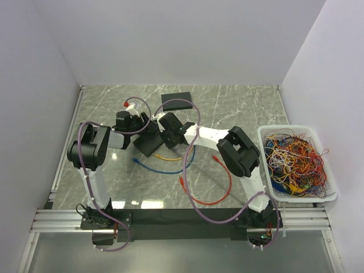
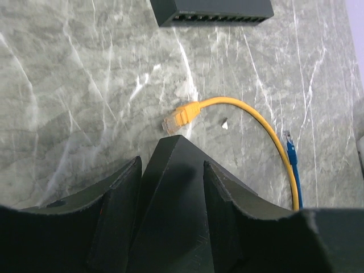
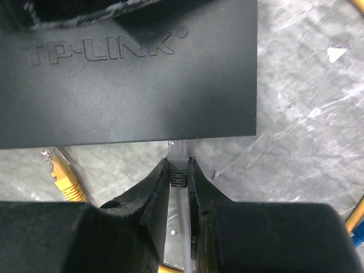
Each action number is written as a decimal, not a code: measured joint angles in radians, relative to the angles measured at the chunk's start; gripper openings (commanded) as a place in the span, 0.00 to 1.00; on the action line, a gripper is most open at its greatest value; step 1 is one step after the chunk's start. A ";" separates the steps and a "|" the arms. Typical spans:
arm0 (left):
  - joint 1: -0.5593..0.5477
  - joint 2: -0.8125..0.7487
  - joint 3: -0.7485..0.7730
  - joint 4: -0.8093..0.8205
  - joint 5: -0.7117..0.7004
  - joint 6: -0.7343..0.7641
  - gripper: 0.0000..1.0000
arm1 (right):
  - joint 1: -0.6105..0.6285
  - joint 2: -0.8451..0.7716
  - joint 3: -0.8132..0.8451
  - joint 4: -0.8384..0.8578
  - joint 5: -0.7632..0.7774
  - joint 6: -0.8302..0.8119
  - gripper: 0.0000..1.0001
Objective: Insert the plug into the switch port
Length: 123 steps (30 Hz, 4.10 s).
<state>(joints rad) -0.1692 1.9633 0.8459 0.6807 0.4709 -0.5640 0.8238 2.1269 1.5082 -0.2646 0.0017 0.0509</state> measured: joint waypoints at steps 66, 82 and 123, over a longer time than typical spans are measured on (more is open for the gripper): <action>0.058 -0.068 0.090 -0.254 0.037 -0.218 0.63 | -0.006 -0.689 -0.472 0.386 0.087 -0.067 0.88; 0.011 -0.870 -0.317 -0.501 -0.496 -0.065 0.63 | 0.119 -0.576 -0.416 0.205 0.094 0.020 0.73; 0.009 -0.726 -0.416 -0.505 -0.766 -0.174 0.60 | 0.119 -0.088 -0.132 0.068 -0.023 0.089 0.55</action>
<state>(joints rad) -0.1600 1.2377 0.4301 0.1757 -0.2947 -0.7380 0.9432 2.0392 1.3766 -0.1970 -0.0216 0.1402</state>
